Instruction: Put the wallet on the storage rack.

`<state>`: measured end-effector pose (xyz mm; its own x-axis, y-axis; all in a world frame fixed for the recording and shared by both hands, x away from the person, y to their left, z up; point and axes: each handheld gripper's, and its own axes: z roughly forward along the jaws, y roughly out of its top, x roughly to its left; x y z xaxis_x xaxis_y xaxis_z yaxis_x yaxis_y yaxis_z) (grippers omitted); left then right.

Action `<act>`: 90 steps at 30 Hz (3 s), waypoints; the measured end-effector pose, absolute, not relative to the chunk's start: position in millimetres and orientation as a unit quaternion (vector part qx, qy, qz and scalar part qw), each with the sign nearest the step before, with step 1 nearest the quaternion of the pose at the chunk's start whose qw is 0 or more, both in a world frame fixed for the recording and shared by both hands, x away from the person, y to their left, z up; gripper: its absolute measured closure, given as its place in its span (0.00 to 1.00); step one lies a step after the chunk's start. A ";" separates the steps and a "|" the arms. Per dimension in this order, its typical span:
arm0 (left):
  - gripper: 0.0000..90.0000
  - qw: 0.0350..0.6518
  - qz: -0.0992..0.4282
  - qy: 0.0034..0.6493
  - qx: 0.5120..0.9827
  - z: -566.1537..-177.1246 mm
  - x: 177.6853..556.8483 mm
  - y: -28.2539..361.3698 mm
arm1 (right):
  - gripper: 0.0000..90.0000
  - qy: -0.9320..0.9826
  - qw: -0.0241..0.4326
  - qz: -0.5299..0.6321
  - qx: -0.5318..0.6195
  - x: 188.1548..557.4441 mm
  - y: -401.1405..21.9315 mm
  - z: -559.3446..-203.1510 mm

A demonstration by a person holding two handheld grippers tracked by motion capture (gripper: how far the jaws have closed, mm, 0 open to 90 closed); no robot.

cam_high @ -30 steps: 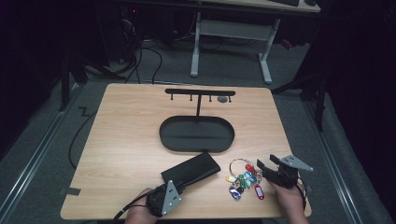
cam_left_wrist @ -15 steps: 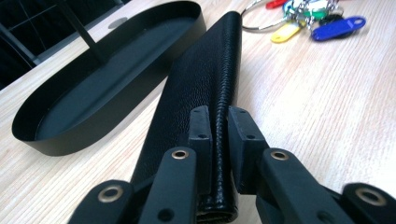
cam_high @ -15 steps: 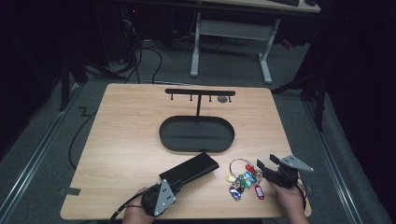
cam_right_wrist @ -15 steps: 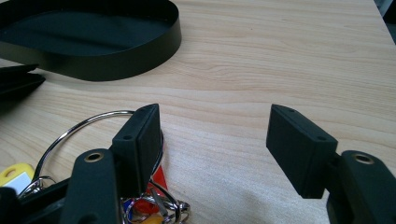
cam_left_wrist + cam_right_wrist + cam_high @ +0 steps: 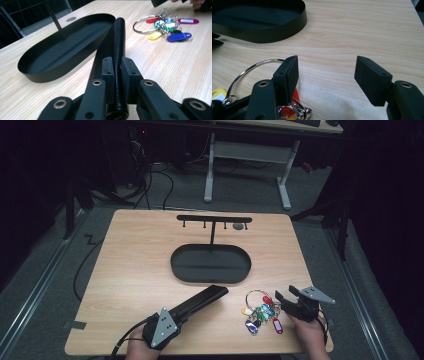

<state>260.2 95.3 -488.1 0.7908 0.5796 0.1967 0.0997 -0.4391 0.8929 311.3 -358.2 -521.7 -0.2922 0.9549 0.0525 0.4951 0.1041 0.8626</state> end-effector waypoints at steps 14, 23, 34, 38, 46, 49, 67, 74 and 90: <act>0.91 0.517 0.233 0.256 0.783 -479.4 270.1 117.8 | 0.40 0.689 0.280 0.412 0.526 310.9 -357.6 -521.5; 0.91 0.522 0.225 0.280 0.773 -482.7 279.6 129.0 | 0.40 0.692 0.277 0.407 0.528 313.2 -357.1 -523.4; 0.89 0.528 0.222 0.287 0.768 -486.2 284.6 134.2 | 0.40 0.687 0.282 0.413 0.527 310.5 -359.8 -520.8; 0.88 0.533 0.219 0.297 0.761 -488.3 288.3 138.4 | 0.40 0.688 0.278 0.411 0.529 311.7 -359.6 -522.4; 0.88 0.534 0.222 0.298 0.760 -489.4 289.9 140.1 | 0.40 0.691 0.278 0.410 0.527 312.6 -359.6 -522.8; 0.87 0.536 0.218 0.302 0.757 -490.2 291.0 141.9 | 0.40 0.690 0.279 0.410 0.527 311.9 -359.7 -522.2; 0.55 0.482 0.209 0.293 0.799 -493.7 294.4 130.0 | 0.40 0.690 0.276 0.410 0.529 311.8 -359.9 -522.7; 0.48 0.440 0.219 0.283 0.823 -492.5 299.3 122.0 | 0.40 0.691 0.279 0.407 0.528 308.2 -362.7 -522.7; 0.54 0.387 0.194 0.264 0.862 -478.7 313.5 117.5 | 0.40 0.690 0.274 0.405 0.534 292.1 -375.8 -523.6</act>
<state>313.5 117.5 -478.7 0.7849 0.6058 0.1302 0.3053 -0.5610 0.7695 292.1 -375.8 -523.6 -0.2798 0.9584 0.0556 0.5147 0.1009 0.8514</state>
